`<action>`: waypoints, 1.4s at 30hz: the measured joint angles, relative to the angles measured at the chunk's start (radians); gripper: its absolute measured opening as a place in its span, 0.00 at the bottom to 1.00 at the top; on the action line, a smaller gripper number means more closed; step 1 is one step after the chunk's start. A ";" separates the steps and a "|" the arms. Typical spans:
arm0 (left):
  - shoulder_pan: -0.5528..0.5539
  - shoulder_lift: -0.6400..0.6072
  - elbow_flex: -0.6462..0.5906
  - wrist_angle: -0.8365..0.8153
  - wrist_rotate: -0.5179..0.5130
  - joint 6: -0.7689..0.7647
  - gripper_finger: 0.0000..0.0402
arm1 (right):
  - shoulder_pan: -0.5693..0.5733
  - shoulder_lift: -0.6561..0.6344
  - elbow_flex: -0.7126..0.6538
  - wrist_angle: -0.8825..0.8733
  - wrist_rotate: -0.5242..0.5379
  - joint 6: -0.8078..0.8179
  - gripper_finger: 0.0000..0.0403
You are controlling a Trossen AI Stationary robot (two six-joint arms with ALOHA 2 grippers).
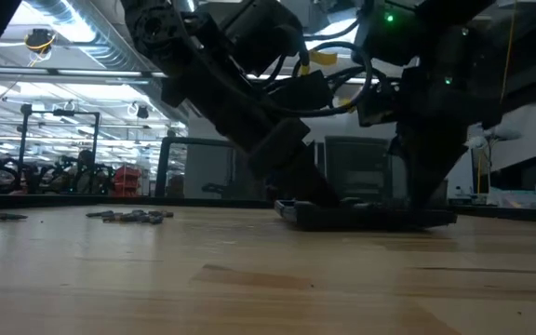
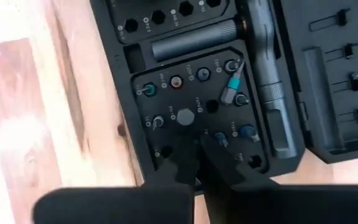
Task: Prefit tool cases
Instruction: Remove the green socket bit from the black prefit tool case, then remove the blue socket bit from the black prefit tool case
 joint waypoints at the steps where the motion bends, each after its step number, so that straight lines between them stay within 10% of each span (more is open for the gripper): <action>1: 0.001 0.000 0.000 0.001 0.000 0.000 0.00 | 0.000 -0.007 0.011 -0.019 0.000 -0.006 0.02; 13: 0.004 -0.002 0.002 -0.008 0.001 -0.001 0.00 | 0.000 -0.081 0.064 -0.063 0.060 0.020 0.00; 24: 0.000 -0.002 0.002 -0.020 0.001 -0.033 0.00 | -0.151 -0.175 -0.019 -0.241 0.361 0.127 0.00; 33: 0.000 -0.002 0.002 -0.027 0.001 -0.030 0.00 | -0.372 -0.179 -0.091 -0.100 0.142 0.105 0.13; 42: 0.000 -0.002 0.002 -0.029 0.001 -0.047 0.00 | -0.333 -0.179 -0.046 -0.091 -0.117 -0.045 0.39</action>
